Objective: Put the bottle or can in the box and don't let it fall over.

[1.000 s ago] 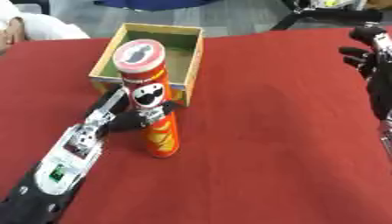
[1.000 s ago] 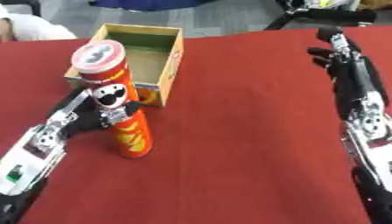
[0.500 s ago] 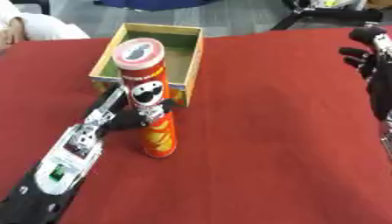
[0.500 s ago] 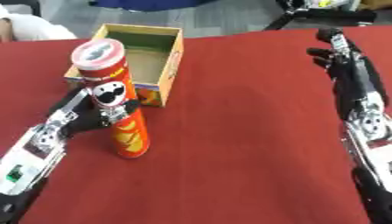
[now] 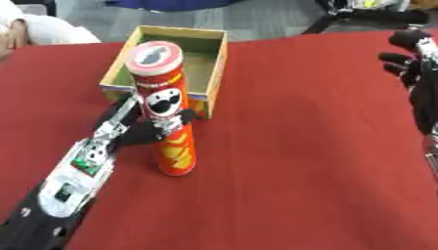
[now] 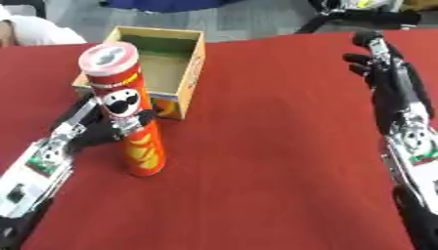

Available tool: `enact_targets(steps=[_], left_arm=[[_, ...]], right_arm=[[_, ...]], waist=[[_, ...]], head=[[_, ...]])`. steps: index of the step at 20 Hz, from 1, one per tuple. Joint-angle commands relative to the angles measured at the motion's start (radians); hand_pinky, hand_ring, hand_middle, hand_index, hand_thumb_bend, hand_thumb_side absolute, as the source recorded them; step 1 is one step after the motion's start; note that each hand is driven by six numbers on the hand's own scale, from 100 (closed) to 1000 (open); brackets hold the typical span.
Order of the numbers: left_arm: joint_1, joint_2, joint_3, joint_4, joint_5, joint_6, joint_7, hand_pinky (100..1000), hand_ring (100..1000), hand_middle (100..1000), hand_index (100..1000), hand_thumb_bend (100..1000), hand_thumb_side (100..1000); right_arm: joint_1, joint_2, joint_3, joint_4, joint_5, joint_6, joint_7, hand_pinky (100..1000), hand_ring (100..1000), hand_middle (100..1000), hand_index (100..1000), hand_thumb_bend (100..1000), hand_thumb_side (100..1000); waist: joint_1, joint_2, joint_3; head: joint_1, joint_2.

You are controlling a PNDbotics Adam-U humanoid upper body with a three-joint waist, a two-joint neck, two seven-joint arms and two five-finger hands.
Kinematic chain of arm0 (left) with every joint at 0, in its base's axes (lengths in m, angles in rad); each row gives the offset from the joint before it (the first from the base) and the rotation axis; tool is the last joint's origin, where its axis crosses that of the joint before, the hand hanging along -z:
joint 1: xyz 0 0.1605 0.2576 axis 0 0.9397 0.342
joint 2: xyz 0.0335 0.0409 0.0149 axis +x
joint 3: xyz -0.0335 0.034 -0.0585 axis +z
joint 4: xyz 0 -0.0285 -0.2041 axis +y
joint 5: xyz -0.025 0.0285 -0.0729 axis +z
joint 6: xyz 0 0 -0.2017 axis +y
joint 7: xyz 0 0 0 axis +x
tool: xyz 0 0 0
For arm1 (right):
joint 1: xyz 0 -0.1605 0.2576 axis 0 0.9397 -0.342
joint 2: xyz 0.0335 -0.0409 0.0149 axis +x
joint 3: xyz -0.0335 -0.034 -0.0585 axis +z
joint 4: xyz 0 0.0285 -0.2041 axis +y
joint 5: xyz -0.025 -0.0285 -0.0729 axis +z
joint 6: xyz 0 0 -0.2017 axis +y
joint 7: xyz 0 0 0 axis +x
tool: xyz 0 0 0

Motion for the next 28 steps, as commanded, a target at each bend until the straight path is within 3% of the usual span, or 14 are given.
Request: enact_targets(steps=[1, 13, 21, 28], left_arm=[[-0.036, 0.039, 0.025, -0.042, 0.014, 0.005, 0.012, 903, 588, 331, 517, 197, 438], [-0.226, 0.083, 0.12, -0.04, 0.053, 0.031, 0.082, 895, 586, 337, 520, 186, 421], [-0.355, 0.088, 0.16, 0.098, 0.039, 0.023, 0.138, 898, 587, 341, 523, 179, 417], [-0.435, 0.075, 0.196, 0.25, 0.0, -0.017, 0.199, 906, 593, 350, 533, 194, 423]], right_arm=[[-0.011, -0.019, -0.009, -0.012, 0.002, -0.003, 0.0, 898, 823, 874, 864, 100, 907], [-0.011, -0.021, -0.009, -0.011, 0.004, -0.003, 0.001, 898, 825, 874, 864, 100, 908], [-0.021, -0.022, -0.003, -0.011, 0.004, -0.002, 0.008, 898, 826, 875, 864, 100, 908], [-0.043, -0.021, -0.001, -0.017, 0.002, -0.003, 0.013, 899, 827, 875, 864, 100, 908]], waist=[[0.0, -0.024, 0.002], [0.007, -0.029, -0.002], [0.006, -0.022, -0.016], [0.0, -0.001, -0.045]], head=[[-0.006, -0.002], [-0.015, 0.006], [-0.011, -0.007], [0.008, -0.042]])
